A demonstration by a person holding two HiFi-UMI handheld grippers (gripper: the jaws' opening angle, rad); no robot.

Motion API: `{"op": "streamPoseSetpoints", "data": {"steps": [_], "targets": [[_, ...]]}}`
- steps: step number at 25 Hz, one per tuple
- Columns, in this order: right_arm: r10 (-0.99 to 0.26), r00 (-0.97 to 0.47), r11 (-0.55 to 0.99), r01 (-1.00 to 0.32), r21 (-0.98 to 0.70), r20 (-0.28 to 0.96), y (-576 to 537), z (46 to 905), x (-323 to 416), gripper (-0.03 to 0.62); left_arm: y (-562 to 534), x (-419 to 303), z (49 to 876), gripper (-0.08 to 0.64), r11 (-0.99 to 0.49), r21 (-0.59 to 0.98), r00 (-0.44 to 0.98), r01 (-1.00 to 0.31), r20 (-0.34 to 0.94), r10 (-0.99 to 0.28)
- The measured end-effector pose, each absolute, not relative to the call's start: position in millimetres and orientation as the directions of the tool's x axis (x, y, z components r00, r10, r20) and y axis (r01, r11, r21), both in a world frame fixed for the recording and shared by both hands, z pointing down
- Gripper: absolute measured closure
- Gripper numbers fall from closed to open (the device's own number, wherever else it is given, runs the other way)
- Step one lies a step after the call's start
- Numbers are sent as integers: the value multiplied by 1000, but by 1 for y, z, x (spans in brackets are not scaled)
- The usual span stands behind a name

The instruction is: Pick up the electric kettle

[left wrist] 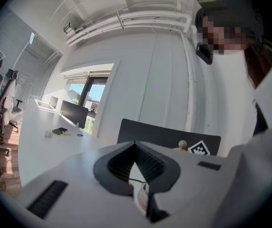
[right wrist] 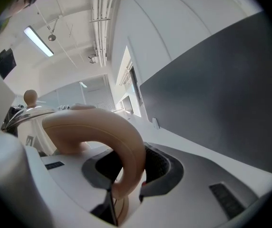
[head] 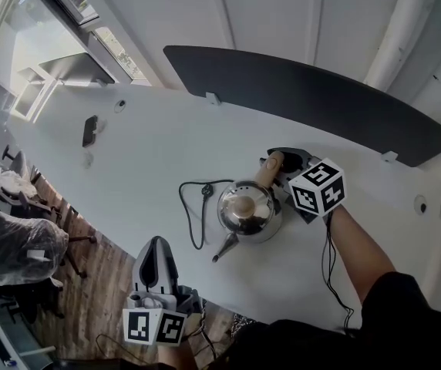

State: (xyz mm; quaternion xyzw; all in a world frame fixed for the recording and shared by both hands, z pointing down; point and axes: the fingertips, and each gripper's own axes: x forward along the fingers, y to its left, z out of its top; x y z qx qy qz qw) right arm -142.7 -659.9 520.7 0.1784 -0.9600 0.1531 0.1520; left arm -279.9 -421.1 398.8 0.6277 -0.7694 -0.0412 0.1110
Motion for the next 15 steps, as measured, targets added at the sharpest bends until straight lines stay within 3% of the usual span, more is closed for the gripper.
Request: {"op": "streamPoseSetpoints", "data": {"steps": [10, 15], "targets": [[-429, -844, 756, -530, -384, 321, -673, 496, -107, 481, -406, -274, 385, 558, 198, 201, -183, -959, 89, -979], [-533, -765, 673, -642, -368, 362, -675, 472, -71, 479, -403, -264, 378, 558, 173, 197, -163, -965, 66, -984]]}}
